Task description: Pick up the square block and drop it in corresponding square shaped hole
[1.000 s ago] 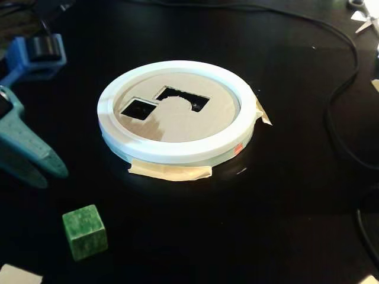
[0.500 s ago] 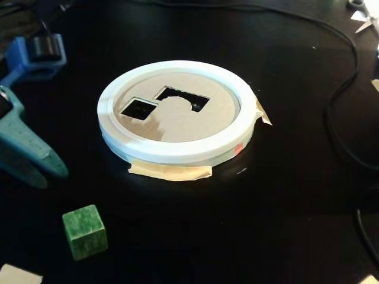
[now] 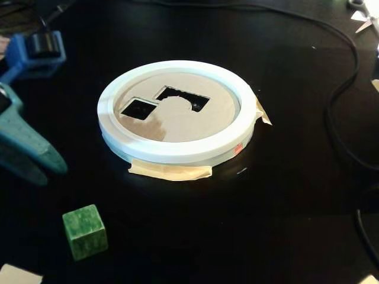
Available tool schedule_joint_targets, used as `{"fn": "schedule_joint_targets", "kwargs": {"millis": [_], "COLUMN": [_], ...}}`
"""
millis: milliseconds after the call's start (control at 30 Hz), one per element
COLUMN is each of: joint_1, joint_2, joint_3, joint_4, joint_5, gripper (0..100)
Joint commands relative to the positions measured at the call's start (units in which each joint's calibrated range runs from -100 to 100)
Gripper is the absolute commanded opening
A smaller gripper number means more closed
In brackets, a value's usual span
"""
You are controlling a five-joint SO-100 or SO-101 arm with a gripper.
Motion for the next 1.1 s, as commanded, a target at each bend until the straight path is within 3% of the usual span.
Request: {"fn": "schedule_joint_targets", "kwargs": {"millis": [0,233,500,800,1067], "joint_1": [-0.65,-0.65,-0.9,-3.4,-3.52], "joint_2": [3.23,32.07,60.64,79.63,89.48], "joint_3": [-11.25,-34.93,-53.05,-60.97,-71.54], "joint_4": [0.69,0.69,0.69,5.2,9.72], "joint_5": [-0.34,-0.98,-13.09,-18.71,-18.66], "gripper": [64,64,64,64,64]}}
